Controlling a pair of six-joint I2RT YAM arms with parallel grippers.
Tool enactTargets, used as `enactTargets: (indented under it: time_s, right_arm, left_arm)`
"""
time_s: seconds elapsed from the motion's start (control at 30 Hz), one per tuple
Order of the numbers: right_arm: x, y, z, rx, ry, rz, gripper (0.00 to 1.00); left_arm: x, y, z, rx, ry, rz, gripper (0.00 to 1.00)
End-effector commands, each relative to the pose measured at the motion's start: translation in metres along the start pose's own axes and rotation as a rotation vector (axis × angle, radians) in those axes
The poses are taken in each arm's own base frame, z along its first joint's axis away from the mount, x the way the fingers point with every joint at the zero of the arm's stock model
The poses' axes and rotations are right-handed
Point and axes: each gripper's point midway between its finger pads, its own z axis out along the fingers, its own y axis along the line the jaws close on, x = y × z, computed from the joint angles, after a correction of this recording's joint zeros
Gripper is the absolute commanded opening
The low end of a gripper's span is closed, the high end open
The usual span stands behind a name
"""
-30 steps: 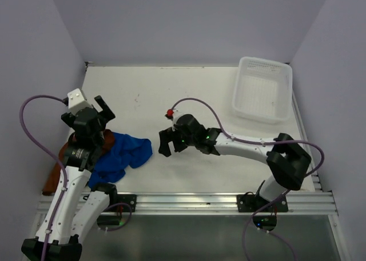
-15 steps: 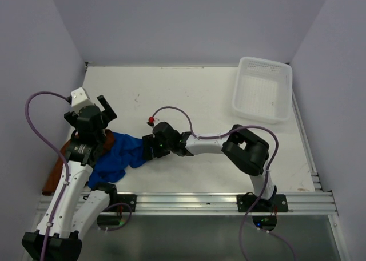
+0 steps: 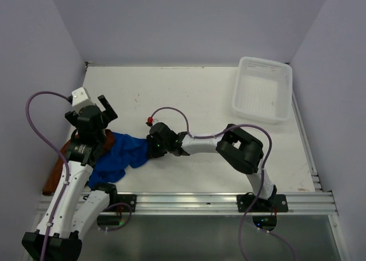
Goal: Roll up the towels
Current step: Grab a towel with the right arm, then move the towel to the center of the board
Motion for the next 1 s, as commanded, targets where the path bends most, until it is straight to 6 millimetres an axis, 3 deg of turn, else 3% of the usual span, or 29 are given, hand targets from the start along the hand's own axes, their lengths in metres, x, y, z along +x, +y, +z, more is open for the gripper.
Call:
enactTargets:
  time_s: [0.0, 0.07, 0.17, 0.4, 0.63, 0.97]
  right_arm:
    - [-0.031, 0.031, -0.018, -0.047, -0.066, -0.049, 0.0]
    - [-0.045, 0.042, -0.033, -0.036, -0.065, -0.091, 0.0]
    - [-0.08, 0.07, -0.071, -0.039, -0.12, -0.164, 0.0]
    - [-0.169, 0.148, -0.187, -0.126, -0.334, -0.259, 0.0]
    - [-0.211, 0.162, -0.257, -0.143, -0.432, -0.259, 0.0]
    - [-0.264, 0.129, -0.322, -0.115, -0.552, -0.181, 0.0]
  left_arm:
    - [-0.008, 0.0, 0.0, 0.0, -0.03, -0.037, 1.0]
    - [-0.009, 0.002, -0.001, -0.007, -0.036, -0.04, 1.0]
    - [-0.014, 0.006, -0.003, -0.027, -0.052, -0.053, 1.0]
    - [-0.022, 0.023, -0.009, -0.101, -0.09, -0.093, 1.0]
    - [-0.026, 0.03, -0.014, -0.126, -0.113, -0.11, 1.0]
    - [-0.026, 0.029, -0.013, -0.12, -0.11, -0.111, 1.0]
